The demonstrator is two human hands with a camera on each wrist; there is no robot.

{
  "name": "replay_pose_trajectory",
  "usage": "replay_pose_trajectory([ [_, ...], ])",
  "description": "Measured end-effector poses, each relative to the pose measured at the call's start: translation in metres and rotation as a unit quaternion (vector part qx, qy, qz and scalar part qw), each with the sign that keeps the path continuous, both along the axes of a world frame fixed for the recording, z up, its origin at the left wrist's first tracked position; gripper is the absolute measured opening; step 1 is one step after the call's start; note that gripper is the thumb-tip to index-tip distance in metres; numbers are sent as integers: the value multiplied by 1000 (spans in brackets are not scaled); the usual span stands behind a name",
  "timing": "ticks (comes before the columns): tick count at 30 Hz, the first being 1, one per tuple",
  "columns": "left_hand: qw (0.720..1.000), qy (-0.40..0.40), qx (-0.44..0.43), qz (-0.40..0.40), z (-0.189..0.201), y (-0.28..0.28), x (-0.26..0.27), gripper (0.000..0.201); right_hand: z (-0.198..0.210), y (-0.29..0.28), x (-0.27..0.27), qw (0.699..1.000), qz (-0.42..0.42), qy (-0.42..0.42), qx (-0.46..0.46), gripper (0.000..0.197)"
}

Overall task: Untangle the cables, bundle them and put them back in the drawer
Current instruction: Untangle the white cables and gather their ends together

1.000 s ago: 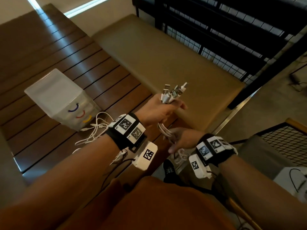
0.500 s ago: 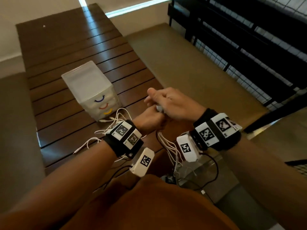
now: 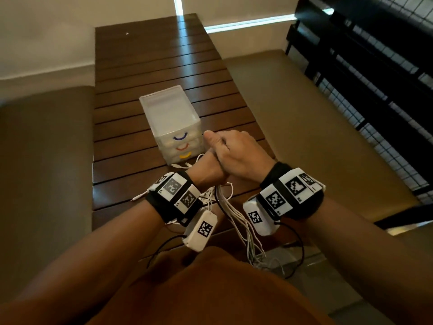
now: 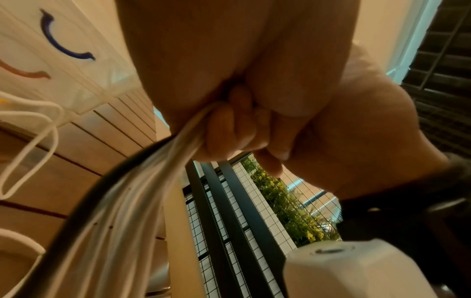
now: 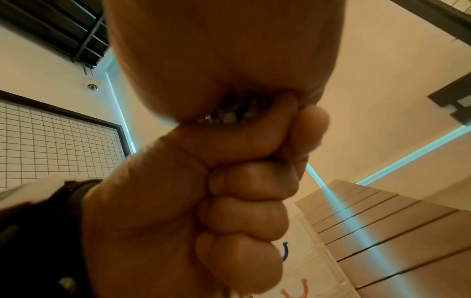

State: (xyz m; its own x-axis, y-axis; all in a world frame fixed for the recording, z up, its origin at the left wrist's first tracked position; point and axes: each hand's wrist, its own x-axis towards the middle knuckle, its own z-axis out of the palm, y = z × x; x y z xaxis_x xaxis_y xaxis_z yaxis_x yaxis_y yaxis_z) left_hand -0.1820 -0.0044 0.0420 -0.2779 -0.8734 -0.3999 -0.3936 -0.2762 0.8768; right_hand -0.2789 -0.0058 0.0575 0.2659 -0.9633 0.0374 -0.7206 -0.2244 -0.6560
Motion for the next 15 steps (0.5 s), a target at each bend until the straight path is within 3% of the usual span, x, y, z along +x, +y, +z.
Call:
replay_pose_trajectory([
  [1,1000,11,-20,16,1,1,4,40,-1,-2,4,1000,2,5,4,53],
  [4,994,95,39,28,2,3,14,37,-4,-8,11,1000,12,-1,6,58],
  [7,998,54,-30,1,-6,1,28,51,-6,-13,16,999,35,13,-10,55],
  [9,998,35,-44,-28,-4,-1,32,43,-4,-15,18,999,44,15,9,57],
  [12,995,43,-86,-39,-4,-5,31,32,-3,-20,17,991,9,-125,52,57],
  [15,983,171,-24,58,0,-10,33,28,-11,-26,20,931,-86,-329,135,60],
])
